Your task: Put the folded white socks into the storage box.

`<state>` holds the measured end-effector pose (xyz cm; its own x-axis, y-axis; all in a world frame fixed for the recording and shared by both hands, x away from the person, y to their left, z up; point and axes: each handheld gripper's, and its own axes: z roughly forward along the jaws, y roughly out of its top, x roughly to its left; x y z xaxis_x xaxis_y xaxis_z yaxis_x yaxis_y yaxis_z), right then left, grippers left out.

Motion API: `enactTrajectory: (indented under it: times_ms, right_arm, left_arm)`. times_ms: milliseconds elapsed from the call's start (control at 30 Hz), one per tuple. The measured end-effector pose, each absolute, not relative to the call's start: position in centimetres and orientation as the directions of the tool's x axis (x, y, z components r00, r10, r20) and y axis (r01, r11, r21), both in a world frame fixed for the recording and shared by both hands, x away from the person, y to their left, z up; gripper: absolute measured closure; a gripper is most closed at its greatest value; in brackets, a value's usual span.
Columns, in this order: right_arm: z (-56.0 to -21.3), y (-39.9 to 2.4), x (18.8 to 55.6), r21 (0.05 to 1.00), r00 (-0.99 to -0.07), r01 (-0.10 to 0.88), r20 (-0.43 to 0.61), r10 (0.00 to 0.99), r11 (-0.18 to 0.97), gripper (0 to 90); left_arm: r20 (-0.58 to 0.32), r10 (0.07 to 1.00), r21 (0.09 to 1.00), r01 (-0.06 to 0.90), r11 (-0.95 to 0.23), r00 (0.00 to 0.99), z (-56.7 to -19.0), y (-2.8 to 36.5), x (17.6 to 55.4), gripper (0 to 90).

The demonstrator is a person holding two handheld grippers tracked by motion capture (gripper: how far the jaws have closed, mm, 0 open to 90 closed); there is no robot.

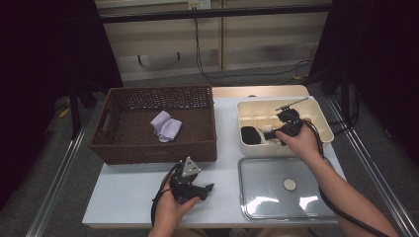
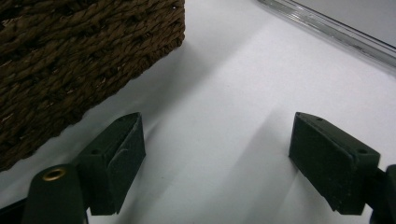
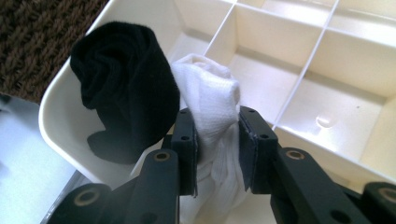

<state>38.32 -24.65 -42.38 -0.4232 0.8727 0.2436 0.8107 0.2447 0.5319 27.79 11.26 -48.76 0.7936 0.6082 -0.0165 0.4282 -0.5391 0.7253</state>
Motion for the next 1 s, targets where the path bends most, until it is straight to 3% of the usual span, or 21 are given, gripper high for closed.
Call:
enactTrajectory:
  times_ms: [400,1000]
  right_arm:
    - [-42.5,-24.3,38.3,0.517,-0.422,0.817,0.238,0.875,0.254,65.9]
    - [-38.4,-24.6,38.7,0.516,-0.46,0.791,0.144,0.876,0.33,56.7]
  left_arm:
    - [-0.016,0.608,0.725,0.428,-0.54,0.794,-48.8,11.3,27.8,18.2]
    - [-0.017,0.609,0.725,0.429,-0.539,0.793,-48.8,11.3,27.8,18.3]
